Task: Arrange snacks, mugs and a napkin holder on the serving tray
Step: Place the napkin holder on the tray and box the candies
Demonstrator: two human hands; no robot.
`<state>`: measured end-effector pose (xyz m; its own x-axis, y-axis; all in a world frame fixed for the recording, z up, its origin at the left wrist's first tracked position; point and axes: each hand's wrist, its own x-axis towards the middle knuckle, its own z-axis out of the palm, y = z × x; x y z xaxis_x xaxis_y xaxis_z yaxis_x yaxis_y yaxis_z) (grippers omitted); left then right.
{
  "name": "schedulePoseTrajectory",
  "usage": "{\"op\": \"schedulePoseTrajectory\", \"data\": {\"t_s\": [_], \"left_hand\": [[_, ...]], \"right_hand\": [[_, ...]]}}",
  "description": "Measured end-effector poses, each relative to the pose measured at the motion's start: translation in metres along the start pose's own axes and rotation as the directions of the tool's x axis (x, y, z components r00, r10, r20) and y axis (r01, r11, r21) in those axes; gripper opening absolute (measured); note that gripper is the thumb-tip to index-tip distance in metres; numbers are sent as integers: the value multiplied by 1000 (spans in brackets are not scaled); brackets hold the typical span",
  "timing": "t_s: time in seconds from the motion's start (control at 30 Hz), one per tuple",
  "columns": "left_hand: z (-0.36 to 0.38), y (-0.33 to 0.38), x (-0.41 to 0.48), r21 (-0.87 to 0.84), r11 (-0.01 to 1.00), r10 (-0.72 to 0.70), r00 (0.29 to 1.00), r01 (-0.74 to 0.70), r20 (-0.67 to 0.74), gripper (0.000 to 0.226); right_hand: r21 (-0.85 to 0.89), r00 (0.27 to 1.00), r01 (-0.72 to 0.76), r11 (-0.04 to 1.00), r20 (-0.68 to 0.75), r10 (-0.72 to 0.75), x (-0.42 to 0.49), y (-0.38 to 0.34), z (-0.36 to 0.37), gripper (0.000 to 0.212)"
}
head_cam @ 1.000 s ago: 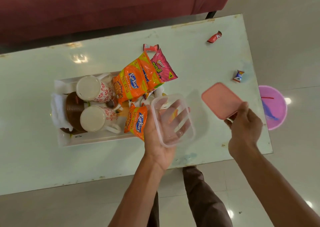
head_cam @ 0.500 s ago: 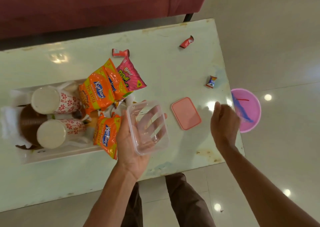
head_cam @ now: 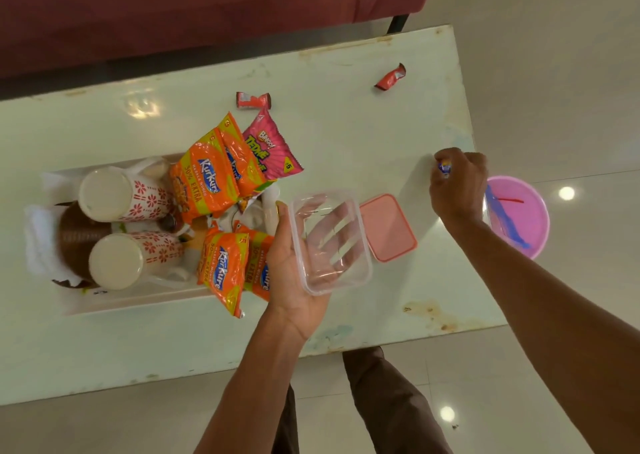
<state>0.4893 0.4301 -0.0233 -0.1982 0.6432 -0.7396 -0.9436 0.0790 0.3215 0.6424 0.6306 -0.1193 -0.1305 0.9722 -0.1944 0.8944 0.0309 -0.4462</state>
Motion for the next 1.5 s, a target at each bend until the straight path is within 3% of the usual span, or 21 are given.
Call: {"op": "schedulePoseTrajectory", "data": {"t_s": [0.13, 0.23, 0.3, 0.4, 0.53, 0.63, 0.73, 0.8, 0.9, 1.0, 1.13, 1.33, 1.4, 1.5], "left_hand": [[-6, 4, -2, 49, 999, 18, 1000, -17, -23, 48], [-11, 7, -3, 91, 995, 32, 998, -27, -52, 50], [-11, 9, -5, 115, 993, 27, 997, -20, -67, 52], [-12, 6, -10, 180, 983, 39, 997, -26, -68, 55], [-15, 4, -18, 177, 984, 14, 997, -1, -70, 46], [-17, 4, -20, 183, 983, 4, 997, 11, -81, 46], [-17, 7, -19, 138, 990, -13, 998, 22, -67, 45], [-17, 8, -19, 92, 995, -31, 998, 35, -48, 45], [-17, 9, -18, 39, 999, -36, 999, 36, -17, 45], [-17, 5, -18, 4, 999, -40, 999, 40, -8, 44], [-15, 2, -21, -39, 999, -33, 999, 32, -15, 48], [-9, 2, -17, -72, 997, 28, 998, -24, 48, 53], [-8, 2, -15, -104, 994, 36, 998, -30, 56, 53], [-8, 4, -12, -118, 992, 59, 997, -52, 54, 51]], "right_hand": [[317, 1000, 21, 948, -11, -18, -21, -28, -32, 27], [455, 962, 266, 850, -74, -261, -69, -73, -69, 29], [427, 872, 441, 789, 3, -490, -106, -96, -84, 37], [273, 767, 551, 789, 207, -607, -142, -117, -84, 39], [1, 682, 723, 691, 162, -713, -154, -132, -67, 54], [-9, 696, 708, 706, 175, -696, -155, -137, -60, 57], [165, 753, 608, 777, 191, -629, -153, -136, -66, 43], [263, 816, 521, 812, 125, -565, -137, -130, -74, 35], [263, 900, 414, 872, 29, -436, -96, -119, -80, 24], [181, 931, 356, 917, 10, -364, -40, -106, -70, 20], [-12, 906, 411, 911, 116, -407, 37, -102, -41, 35], [-218, 806, 585, 781, 263, -530, 108, -107, -6, 55], [-247, 802, 590, 768, 291, -522, 117, -100, 2, 49], [-300, 795, 605, 738, 268, -544, 115, -87, 9, 20]]}}
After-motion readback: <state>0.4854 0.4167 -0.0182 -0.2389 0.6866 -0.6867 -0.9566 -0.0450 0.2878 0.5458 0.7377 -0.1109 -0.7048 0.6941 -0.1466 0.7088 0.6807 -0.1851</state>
